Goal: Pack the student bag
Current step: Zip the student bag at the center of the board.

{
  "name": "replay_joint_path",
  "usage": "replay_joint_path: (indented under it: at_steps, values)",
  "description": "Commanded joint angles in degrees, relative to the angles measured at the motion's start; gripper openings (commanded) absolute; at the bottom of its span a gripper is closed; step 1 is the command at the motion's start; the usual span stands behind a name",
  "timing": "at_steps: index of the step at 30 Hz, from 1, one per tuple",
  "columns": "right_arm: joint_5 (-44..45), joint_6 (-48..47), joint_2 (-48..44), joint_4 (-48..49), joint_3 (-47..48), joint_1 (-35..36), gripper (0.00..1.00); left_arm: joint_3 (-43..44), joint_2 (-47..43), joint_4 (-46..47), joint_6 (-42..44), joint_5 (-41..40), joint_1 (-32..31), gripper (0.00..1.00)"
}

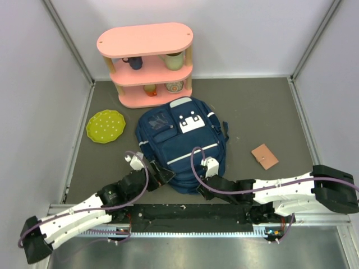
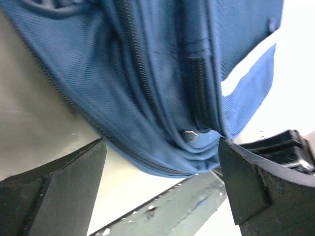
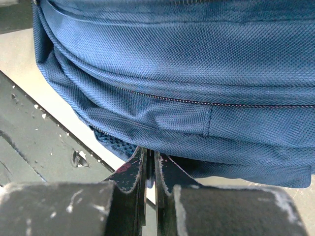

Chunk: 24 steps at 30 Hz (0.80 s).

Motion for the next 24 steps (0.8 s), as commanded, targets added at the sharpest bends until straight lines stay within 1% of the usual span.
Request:
replay_joint_path:
  at_steps: [1,2,3,4,7,11,12,13,15,16,17,19,20,22,23,24]
  values:
    - [2.24,-0.07,0.89,0.65,2.13,-1.36,0.00,-1.29,2.14,17.36,-4.18,-11.72,-8.37,0.99]
    - [2.15,-0.07,0.98,0.56,2.13,-1.36,0.00,-1.03,3.47,19.91,-4.45,-12.87,-9.53,0.99]
    - [2.06,0.01,0.98,0.56,2.13,-1.36,0.00,0.36,5.05,20.11,-4.62,-14.97,-10.50,0.99]
    - [1.98,0.01,0.98,0.56,2.13,-1.36,0.00,1.25,8.28,20.20,-4.89,-15.95,-12.77,0.99]
    - [2.15,0.10,0.54,0.47,1.95,-1.44,0.00,2.93,14.35,23.44,-6.11,-18.59,-16.12,0.99]
    - [2.15,0.10,-0.42,0.47,1.34,-1.44,0.00,1.44,20.25,32.74,-8.05,-20.70,-17.97,0.99]
    - [1.89,0.19,-0.69,0.65,1.16,-1.44,0.00,0.56,21.40,37.20,-8.14,-20.88,-17.98,0.99]
    - [1.63,0.10,-0.78,1.00,1.07,-1.44,0.00,0.38,23.76,38.90,-8.14,-21.05,-18.15,0.99]
    - [1.28,-0.33,-0.87,1.18,0.81,-1.44,0.00,0.99,25.79,41.54,-8.14,-21.32,-18.15,0.98]
    - [1.10,-0.34,-0.87,1.18,0.81,-1.44,0.00,1.43,27.54,41.81,-7.71,-21.49,-18.15,0.95]
    - [1.01,-0.51,-0.87,1.18,0.72,-1.36,0.00,2.56,28.26,41.64,-7.00,-21.41,-18.15,0.80]
    - [0.66,-1.12,-0.87,1.26,0.55,-1.44,0.00,3.63,29.66,39.46,-6.38,-21.58,-18.06,0.60]
    - [0.57,-1.21,-0.95,1.18,0.46,-1.44,0.00,4.50,29.76,37.97,-6.99,-22.28,-18.15,0.42]
    - [0.48,-1.65,-1.13,0.74,0.28,-1.44,0.00,4.95,28.89,33.32,-7.09,-23.51,-18.06,0.27]
    - [0.39,-2.00,-1.22,0.82,0.19,-1.44,0.00,4.69,28.18,31.20,-6.91,-24.47,-17.98,0.17]
    - [0.22,-2.79,-1.30,0.65,0.19,-1.44,0.00,4.60,26.09,29.18,-6.47,-24.57,-17.80,0.00]
